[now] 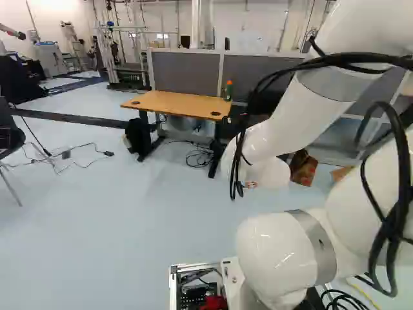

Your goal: Pick up the green bottle from the table

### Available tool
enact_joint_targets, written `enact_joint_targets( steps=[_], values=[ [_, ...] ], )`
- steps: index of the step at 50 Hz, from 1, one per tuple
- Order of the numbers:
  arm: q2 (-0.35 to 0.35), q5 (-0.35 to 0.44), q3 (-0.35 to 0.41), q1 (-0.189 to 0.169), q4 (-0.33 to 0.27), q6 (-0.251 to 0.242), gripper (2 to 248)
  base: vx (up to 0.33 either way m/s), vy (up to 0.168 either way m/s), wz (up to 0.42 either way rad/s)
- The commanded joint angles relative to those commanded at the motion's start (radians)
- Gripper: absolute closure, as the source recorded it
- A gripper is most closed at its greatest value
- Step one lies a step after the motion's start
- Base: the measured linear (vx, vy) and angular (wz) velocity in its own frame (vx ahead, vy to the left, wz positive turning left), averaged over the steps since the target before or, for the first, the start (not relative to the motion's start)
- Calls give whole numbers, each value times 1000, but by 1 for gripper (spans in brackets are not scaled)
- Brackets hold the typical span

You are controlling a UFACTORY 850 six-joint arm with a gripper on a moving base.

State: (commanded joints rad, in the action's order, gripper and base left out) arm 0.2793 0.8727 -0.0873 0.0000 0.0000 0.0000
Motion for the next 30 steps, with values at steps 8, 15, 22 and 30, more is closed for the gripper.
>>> enact_joint_targets(
  steps=[8, 15, 22, 30],
  values=[
    [0, 0, 0, 0, 0, 0, 3, 0, 0, 0],
    [0, 0, 0, 0, 0, 0, 3, 0, 0, 0],
    [0, 0, 0, 0, 0, 0, 3, 0, 0, 0],
    [0, 0, 0, 0, 0, 0, 3, 0, 0, 0]
  ],
)
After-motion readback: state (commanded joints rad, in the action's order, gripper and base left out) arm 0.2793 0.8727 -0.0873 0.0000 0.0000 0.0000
